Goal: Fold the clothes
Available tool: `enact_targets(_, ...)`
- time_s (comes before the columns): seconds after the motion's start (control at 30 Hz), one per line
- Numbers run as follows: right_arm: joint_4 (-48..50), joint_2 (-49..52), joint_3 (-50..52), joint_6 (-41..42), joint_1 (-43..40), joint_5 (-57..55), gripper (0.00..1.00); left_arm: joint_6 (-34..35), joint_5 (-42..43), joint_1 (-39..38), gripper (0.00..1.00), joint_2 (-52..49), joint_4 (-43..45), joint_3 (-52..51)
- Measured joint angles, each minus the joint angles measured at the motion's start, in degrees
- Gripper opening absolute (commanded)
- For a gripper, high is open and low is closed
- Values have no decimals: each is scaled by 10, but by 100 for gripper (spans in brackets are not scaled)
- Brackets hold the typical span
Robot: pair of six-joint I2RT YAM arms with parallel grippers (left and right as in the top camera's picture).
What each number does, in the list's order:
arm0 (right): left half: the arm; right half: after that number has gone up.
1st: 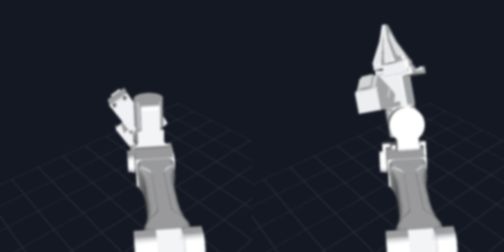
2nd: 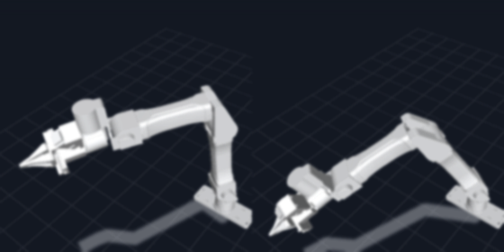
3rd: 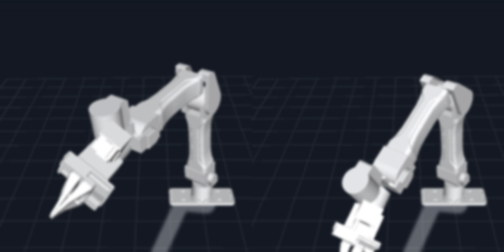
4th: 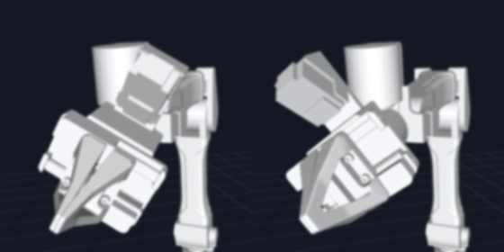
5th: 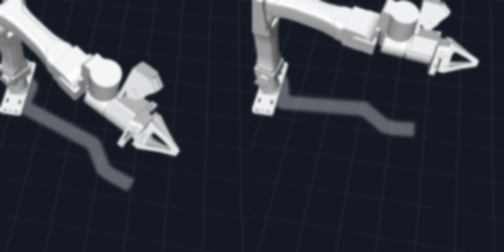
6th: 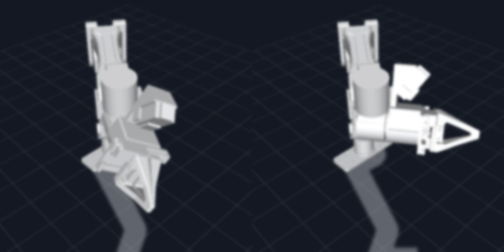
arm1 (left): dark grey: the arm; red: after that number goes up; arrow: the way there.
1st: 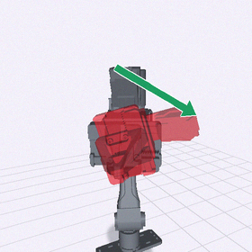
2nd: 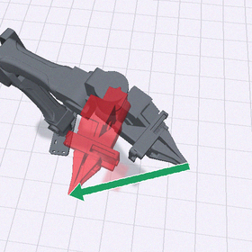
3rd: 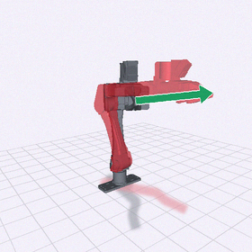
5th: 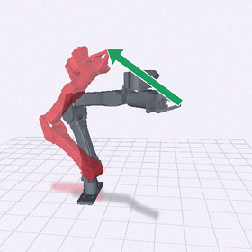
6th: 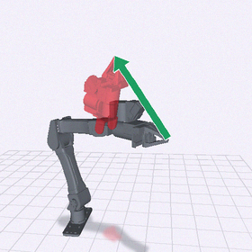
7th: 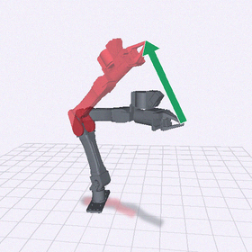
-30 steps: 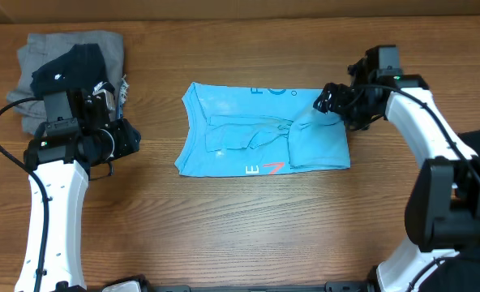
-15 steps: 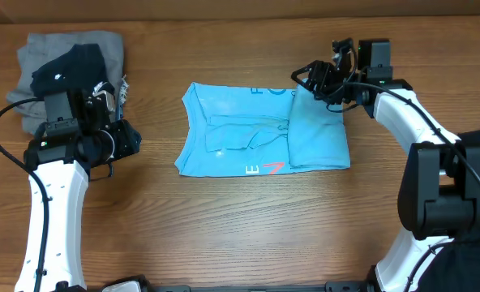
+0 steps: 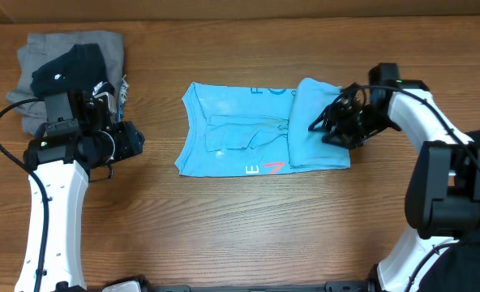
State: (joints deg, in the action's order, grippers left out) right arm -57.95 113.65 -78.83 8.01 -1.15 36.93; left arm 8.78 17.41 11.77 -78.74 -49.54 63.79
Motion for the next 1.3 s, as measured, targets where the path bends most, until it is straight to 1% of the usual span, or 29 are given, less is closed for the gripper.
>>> enact_targets(0.07, -7, 0, 0, -21, 22, -32, 57, 0, 0, 0, 52, 0, 0, 0)
enact_targets(0.17, -6, 0, 0, -34, 68, -90, 61, 0, 0, 0, 52, 0, 2, 0)
enact_targets(0.23, -5, 0, 0, -29, 101, -141, 64, 0, 0, 0, 52, 0, 2, 0)
enact_targets(0.33, 4, 0, 0, -10, 154, -221, 65, 0, 0, 0, 52, 0, 1, 0)
enact_targets(0.4, 14, 0, 0, 2, 179, -259, 64, 0, 0, 0, 52, 0, 2, 0)
enact_targets(0.5, 31, 0, 3, 21, 201, -305, 53, 0, 0, 0, 52, 0, 2, 0)
enact_targets(0.57, 36, 0, 9, 28, 208, -328, 36, 0, 0, 0, 52, 0, 2, 0)
enact_targets(0.7, 12, 0, 15, 52, 214, -382, 16, 0, 0, 0, 52, 0, 2, 0)
enact_targets(0.77, -7, 0, 13, 71, 216, -414, 12, 0, 0, 0, 52, 0, 2, 0)
enact_targets(0.87, -38, -2, 2, 92, 216, -446, 10, 0, 0, 0, 53, 0, 2, 0)
enact_targets(1.0, -65, -28, -20, 97, 216, -463, 11, 0, 0, 0, 53, 0, 3, 0)
enact_targets(1.17, -100, -92, -43, 87, 216, -455, 13, 0, 0, 0, 55, 0, 3, 0)
enact_targets(1.3, -103, -103, -43, 84, 216, -431, 16, 0, 0, 0, 56, 0, 10, 0)
